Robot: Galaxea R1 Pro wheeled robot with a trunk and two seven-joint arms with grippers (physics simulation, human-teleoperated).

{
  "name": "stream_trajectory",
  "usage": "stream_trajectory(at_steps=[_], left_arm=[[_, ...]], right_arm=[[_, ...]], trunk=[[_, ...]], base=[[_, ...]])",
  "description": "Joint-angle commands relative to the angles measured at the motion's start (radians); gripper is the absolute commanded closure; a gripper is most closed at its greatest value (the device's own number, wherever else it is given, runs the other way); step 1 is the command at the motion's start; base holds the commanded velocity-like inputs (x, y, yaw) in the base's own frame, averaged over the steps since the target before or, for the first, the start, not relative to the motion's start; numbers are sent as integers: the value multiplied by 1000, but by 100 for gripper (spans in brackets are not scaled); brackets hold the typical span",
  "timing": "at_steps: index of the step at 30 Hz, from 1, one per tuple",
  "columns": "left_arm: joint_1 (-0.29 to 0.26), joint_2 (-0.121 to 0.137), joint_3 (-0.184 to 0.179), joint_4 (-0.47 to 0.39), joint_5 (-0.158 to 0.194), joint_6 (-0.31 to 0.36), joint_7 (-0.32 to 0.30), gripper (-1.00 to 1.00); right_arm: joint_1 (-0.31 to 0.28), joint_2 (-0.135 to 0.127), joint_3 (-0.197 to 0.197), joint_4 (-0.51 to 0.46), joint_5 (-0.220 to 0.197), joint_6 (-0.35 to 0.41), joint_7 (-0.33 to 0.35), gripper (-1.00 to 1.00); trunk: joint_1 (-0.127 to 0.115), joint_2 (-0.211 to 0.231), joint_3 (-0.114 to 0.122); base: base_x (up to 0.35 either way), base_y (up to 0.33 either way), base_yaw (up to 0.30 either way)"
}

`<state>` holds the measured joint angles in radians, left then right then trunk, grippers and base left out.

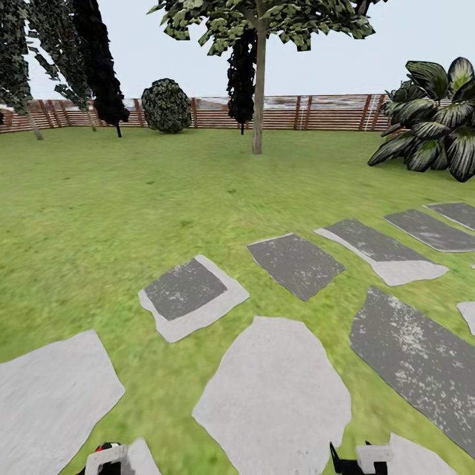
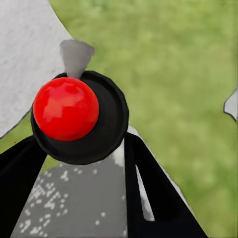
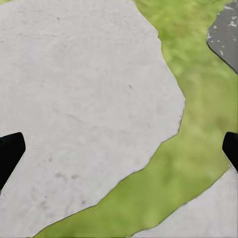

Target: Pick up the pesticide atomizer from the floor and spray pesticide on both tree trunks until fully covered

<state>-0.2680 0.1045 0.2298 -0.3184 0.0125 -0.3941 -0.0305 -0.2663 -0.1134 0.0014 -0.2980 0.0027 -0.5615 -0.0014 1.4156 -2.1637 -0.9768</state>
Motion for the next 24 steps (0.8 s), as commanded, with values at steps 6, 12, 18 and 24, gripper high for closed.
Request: stream_trajectory(at_steps=[6,12,18,24], left_arm=[[-1,0,3,1,1,-3,-3,100],[-1,0,3,1,1,-3,-3,100],[-1,0,3,1,1,-3,-3,100],[-1,0,3,1,1,-3,-3,100]], right_arm=[[-1,0,0,1,0,-3,0,-100],[-1,0,0,1,0,-3,0,-100],[-1,0,0,1,0,-3,0,-100],[-1,0,0,1,0,-3,0,-100]], trunk=[[0,0,-1],[0,0,-1],[0,0,-1],[0,0,-1]], base=[[338,0,0],[338,0,0],[338,0,0],[338,0,0]])
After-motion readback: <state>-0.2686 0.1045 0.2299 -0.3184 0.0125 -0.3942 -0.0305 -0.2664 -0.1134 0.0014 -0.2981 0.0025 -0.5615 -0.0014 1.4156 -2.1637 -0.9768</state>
